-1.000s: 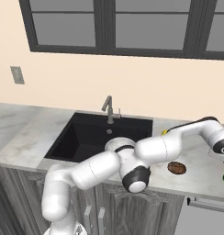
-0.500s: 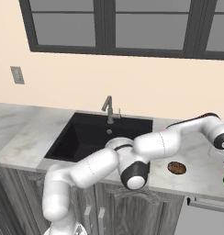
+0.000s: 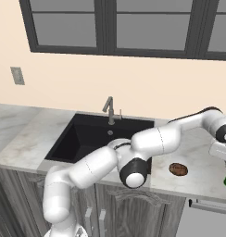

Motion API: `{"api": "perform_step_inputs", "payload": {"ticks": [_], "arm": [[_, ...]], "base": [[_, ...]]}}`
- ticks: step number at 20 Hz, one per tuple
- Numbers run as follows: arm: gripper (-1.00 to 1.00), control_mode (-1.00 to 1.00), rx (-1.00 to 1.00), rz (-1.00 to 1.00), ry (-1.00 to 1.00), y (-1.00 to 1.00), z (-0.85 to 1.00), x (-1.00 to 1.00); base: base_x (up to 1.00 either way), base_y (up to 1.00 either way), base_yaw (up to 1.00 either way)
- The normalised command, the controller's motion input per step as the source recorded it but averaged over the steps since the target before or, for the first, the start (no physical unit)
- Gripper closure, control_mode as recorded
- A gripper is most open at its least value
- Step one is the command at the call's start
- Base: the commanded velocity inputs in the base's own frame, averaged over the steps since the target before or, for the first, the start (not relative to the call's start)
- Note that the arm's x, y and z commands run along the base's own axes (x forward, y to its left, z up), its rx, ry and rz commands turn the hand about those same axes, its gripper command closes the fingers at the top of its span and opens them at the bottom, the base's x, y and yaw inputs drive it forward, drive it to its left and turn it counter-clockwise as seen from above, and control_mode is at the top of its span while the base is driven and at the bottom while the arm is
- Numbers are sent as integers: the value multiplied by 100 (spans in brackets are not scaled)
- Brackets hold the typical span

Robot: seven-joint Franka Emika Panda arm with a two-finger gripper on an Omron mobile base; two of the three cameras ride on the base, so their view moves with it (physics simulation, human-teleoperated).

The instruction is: Remove the potato and lemon from the sink. Then move the bowl and cup from the counter to the sink for washing.

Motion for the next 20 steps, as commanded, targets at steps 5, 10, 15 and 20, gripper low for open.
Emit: {"api": "perform_step_inputs", "payload": {"ticks": [5,10,15,20], "arm": [[100,-100,0,0,8,36,13,-21],[100,-100,0,0,3,39,10,-18],[100,-100,0,0,-3,41,10,-18],[100,-100,-1,0,-9,45,4,-14]], "base": [[0,0,0],[0,0,0],[0,0,0],[0,0,0]]}}
